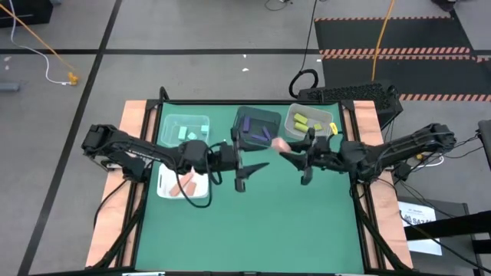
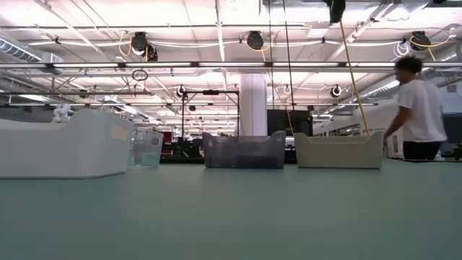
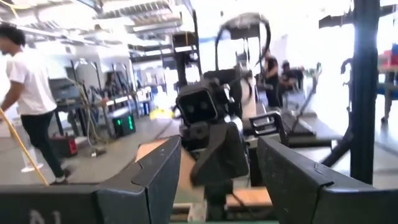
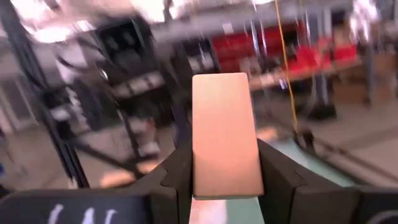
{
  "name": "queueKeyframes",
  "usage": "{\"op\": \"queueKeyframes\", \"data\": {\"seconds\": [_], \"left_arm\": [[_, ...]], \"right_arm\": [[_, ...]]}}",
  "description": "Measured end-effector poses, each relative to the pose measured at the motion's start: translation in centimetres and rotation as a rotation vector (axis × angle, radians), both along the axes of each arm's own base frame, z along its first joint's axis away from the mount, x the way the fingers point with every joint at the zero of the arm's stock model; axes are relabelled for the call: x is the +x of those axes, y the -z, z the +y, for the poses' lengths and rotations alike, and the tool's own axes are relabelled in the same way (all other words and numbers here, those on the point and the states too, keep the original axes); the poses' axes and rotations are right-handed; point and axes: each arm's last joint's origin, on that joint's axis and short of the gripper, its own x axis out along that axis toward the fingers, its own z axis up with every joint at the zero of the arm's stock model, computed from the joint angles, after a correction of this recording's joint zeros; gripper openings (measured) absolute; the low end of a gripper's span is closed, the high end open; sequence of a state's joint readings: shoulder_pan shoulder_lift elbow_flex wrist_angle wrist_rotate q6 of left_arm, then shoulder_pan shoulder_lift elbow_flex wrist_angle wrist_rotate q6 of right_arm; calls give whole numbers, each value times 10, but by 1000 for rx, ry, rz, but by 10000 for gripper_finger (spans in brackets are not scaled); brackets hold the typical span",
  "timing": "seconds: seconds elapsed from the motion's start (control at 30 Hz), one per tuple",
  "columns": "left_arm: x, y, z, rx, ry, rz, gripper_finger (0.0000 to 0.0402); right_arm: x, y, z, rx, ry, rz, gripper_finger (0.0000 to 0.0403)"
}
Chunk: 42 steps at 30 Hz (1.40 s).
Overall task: Sort & place blocks by color
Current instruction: Put the brown block into the white bin
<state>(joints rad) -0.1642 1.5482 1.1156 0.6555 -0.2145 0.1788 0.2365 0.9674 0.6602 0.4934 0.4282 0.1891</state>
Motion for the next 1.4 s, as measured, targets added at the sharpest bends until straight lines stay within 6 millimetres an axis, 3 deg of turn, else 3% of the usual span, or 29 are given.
{"op": "queueKeyframes", "data": {"seconds": [0.2,0.47,0.87,1.13,1.4], "left_arm": [[-1,-8,9,-28,-19,-85,212],[-1,-8,11,-85,-8,-95,216],[-1,-10,14,-71,-23,-117,295],[0,-11,31,-149,-24,-128,308],[0,-11,30,-126,11,-125,308]], "right_arm": [[1,-6,3,-96,-97,-133,111],[9,-7,-1,-191,-71,-180,111],[9,-15,-15,-203,-84,-261,111],[39,-23,-14,-252,-122,-245,111],[63,-23,-14,-273,-197,-225,111]]}}
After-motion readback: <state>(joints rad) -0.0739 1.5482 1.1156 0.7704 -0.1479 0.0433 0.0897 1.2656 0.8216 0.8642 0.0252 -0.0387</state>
